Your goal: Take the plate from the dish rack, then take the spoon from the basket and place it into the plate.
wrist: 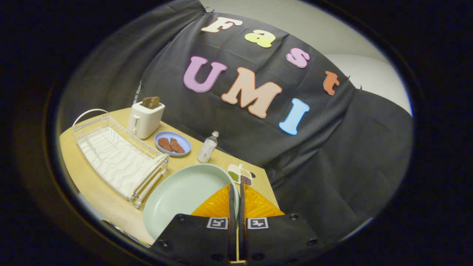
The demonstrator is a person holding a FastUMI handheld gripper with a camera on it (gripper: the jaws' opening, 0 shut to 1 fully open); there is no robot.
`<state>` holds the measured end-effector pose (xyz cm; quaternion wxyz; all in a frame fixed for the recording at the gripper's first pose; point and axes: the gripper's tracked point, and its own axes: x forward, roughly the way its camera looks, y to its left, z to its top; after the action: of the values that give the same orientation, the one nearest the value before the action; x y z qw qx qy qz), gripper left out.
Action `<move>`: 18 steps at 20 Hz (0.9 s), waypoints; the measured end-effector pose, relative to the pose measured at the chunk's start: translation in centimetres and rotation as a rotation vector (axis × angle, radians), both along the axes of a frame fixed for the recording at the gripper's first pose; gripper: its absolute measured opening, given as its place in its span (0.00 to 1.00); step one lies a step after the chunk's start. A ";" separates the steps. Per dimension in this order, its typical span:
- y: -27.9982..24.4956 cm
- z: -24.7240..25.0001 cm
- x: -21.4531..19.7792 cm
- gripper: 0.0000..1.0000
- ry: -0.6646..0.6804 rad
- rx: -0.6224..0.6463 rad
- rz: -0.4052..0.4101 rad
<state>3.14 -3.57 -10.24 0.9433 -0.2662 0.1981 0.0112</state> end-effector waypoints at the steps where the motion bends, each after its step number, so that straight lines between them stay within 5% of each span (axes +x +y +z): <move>1: -0.1 -0.5 -0.3 0.05 0.009 0.008 0.005; 18: -4.5 -15.2 -3.4 0.06 0.201 0.314 -0.023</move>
<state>-0.26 -8.11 -25.40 0.9488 -0.1108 0.2900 0.0579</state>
